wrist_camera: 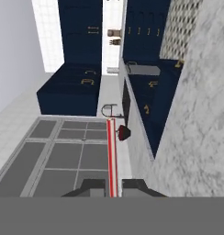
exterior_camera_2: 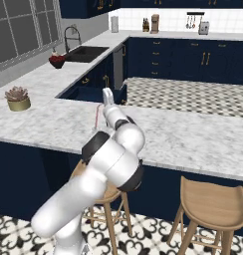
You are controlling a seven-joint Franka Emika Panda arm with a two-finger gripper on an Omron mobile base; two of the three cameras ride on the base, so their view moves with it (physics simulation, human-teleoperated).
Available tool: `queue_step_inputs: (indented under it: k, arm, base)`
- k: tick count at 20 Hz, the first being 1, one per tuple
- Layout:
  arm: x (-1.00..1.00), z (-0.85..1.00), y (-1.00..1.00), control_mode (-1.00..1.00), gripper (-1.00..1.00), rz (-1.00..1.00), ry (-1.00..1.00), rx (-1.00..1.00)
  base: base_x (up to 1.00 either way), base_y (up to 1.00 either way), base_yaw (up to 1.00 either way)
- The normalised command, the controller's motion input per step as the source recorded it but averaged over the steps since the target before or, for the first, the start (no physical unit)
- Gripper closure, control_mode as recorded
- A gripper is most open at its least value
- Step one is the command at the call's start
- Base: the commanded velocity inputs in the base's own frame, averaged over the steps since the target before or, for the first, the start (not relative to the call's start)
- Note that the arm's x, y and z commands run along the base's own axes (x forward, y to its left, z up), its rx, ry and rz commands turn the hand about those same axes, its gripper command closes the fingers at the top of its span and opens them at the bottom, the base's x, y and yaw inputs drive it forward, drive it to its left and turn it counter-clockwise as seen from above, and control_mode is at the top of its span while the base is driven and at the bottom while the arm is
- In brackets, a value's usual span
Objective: Take a straw from the drawer in front and place it inside the glass cup on the dining counter.
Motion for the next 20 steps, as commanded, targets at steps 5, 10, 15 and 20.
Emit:
queue_step_inputs:
  k: [5, 10, 15, 20]
  arm:
    - [0.54, -0.12, -0.11, -1.0, 1.0, 0.08, 0.0, 0.0]
    - [0.56, -0.15, -0.22, -1.0, 1.0, 0.07, -0.04, 0.0]
    - [0.28, -0.02, -0.18, -1.0, 1.0, 0.06, -0.1, 0.0]
    - [0.01, -0.05, -0.34, -1.0, 1.0, 0.05, -0.1, 0.0]
  base:
    - [0.0, 0.0, 0.0]
    - [0.0, 0.0, 0.0]
    - [0.0, 0.0, 0.0]
    - [0.0, 0.0, 0.0]
